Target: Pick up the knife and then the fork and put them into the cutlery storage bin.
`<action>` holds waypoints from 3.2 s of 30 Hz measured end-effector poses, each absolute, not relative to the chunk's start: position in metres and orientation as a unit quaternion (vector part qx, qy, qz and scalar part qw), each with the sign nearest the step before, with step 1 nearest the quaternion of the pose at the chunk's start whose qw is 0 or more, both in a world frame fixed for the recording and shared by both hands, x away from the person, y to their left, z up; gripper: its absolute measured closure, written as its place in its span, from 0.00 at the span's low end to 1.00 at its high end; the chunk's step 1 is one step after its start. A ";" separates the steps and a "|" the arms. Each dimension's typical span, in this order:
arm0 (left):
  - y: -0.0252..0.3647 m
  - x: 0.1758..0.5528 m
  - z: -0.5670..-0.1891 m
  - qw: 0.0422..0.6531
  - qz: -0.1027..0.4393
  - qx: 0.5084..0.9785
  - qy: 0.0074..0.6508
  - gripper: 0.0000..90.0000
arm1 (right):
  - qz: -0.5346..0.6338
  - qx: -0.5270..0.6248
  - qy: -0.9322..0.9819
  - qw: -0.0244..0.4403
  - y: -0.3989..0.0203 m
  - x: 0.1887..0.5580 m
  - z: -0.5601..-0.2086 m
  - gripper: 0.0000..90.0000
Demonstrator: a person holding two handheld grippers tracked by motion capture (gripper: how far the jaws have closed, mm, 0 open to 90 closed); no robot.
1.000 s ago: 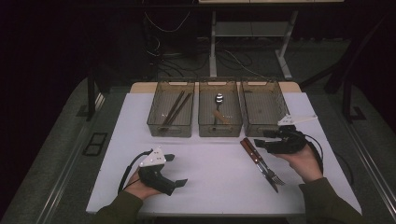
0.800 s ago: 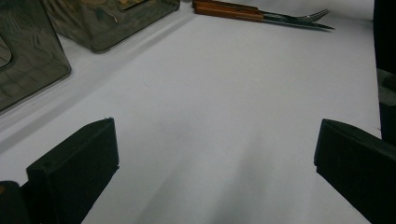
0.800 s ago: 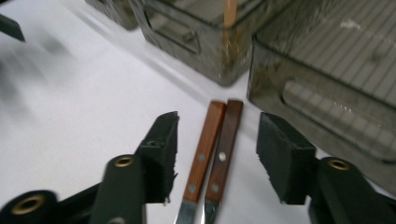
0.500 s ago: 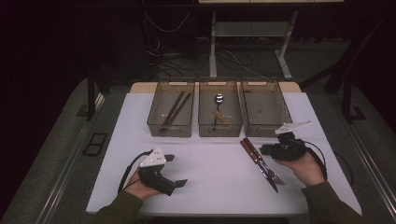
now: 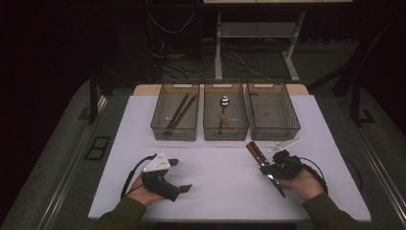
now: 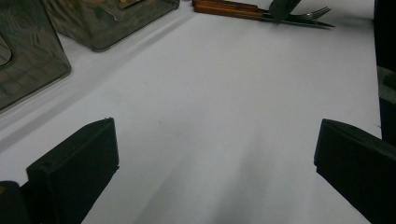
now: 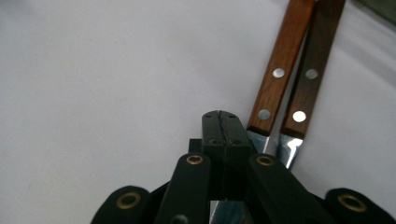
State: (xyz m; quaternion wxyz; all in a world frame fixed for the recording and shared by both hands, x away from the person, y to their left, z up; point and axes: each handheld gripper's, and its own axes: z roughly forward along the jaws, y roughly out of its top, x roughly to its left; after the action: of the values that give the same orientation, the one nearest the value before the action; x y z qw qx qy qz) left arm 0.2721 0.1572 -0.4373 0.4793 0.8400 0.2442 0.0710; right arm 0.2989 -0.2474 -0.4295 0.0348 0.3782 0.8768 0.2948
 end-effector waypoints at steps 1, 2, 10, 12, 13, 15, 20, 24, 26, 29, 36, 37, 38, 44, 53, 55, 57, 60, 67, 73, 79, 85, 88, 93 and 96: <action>0.157 0.272 -0.437 0.479 0.071 0.840 0.244 0.00 | 0.292 0.376 0.878 0.035 -0.247 0.299 -0.431 1.00; 0.157 0.272 -0.437 0.480 0.071 0.840 0.244 0.00 | 0.290 0.378 0.879 0.033 -0.247 0.299 -0.431 1.00; 0.157 0.271 -0.437 0.479 0.070 0.841 0.241 0.00 | 0.275 0.377 0.884 0.034 -0.243 0.298 -0.434 1.00; 0.157 0.271 -0.437 0.479 0.070 0.841 0.242 0.00 | 0.271 0.376 0.885 0.037 -0.244 0.298 -0.434 1.00; 0.157 0.271 -0.437 0.479 0.070 0.841 0.242 0.00 | 0.270 0.377 0.885 0.038 -0.244 0.298 -0.434 1.00; 0.157 0.271 -0.437 0.478 0.069 0.842 0.242 0.00 | 0.269 0.378 0.885 0.039 -0.245 0.298 -0.433 1.00; 0.157 0.272 -0.437 0.478 0.070 0.842 0.241 0.00 | 0.270 0.380 0.884 0.039 -0.248 0.298 -0.432 1.00; 0.157 0.272 -0.437 0.478 0.070 0.842 0.241 0.00 | 0.271 0.380 0.883 0.040 -0.250 0.299 -0.431 1.00; 0.157 0.272 -0.437 0.478 0.069 0.842 0.241 0.00 | 0.266 0.381 0.885 0.042 -0.249 0.298 -0.430 1.00; 0.157 0.272 -0.437 0.478 0.069 0.842 0.241 0.00 | 0.255 0.376 0.890 0.042 -0.245 0.296 -0.432 1.00; 0.157 0.272 -0.437 0.478 0.069 0.842 0.241 0.00 | 0.250 0.378 0.891 0.047 -0.246 0.297 -0.431 1.00; 0.157 0.272 -0.437 0.478 0.069 0.842 0.241 0.00 | 0.250 0.378 0.890 0.047 -0.246 0.297 -0.431 1.00; 0.157 0.272 -0.438 0.478 0.069 0.842 0.242 0.00 | 0.250 0.379 0.890 0.047 -0.247 0.297 -0.431 1.00; 0.157 0.272 -0.438 0.477 0.068 0.842 0.241 0.00 | 0.249 0.384 0.888 0.051 -0.252 0.299 -0.431 1.00; 0.157 0.272 -0.438 0.477 0.067 0.843 0.241 0.00 | 0.257 0.375 0.890 0.047 -0.256 0.301 -0.430 1.00; 0.156 0.272 -0.438 0.477 0.067 0.843 0.241 0.00 | 0.262 0.372 0.889 0.049 -0.256 0.301 -0.426 1.00; 0.156 0.272 -0.438 0.477 0.067 0.843 0.241 0.00 | 0.268 0.363 0.891 0.053 -0.256 0.302 -0.419 0.95; 0.156 0.272 -0.438 0.477 0.067 0.842 0.242 0.00 | 0.267 0.360 0.892 0.050 -0.256 0.307 -0.411 0.89; 0.156 0.272 -0.438 0.476 0.067 0.843 0.242 0.00 | 0.219 0.342 0.913 0.040 -0.245 0.325 -0.404 0.84; 0.156 0.272 -0.438 0.477 0.066 0.843 0.242 0.00 | 0.182 0.332 0.925 0.030 -0.229 0.338 -0.404 0.82; 0.156 0.271 -0.438 0.477 0.065 0.842 0.241 0.00 | 0.146 0.322 0.935 0.028 -0.219 0.345 -0.403 0.82; 0.156 0.271 -0.438 0.477 0.064 0.843 0.240 0.00 | 0.118 0.315 0.941 0.027 -0.212 0.348 -0.408 0.81; 0.156 0.271 -0.438 0.476 0.064 0.844 0.240 0.00 | 0.113 0.314 0.942 0.029 -0.211 0.348 -0.409 0.81; 0.155 0.271 -0.438 0.475 0.063 0.845 0.238 0.00 | 0.105 0.310 0.944 0.027 -0.208 0.348 -0.409 0.81; 0.156 0.271 -0.438 0.476 0.063 0.844 0.239 0.00 | 0.095 0.307 0.946 0.038 -0.207 0.349 -0.409 0.81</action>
State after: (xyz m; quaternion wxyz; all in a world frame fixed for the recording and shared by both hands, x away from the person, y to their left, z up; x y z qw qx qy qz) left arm 0.2714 0.1555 -0.4382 0.4758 0.8442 0.2389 0.0626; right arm 0.3489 -0.2073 -0.4090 0.0379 0.3066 0.9463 0.0949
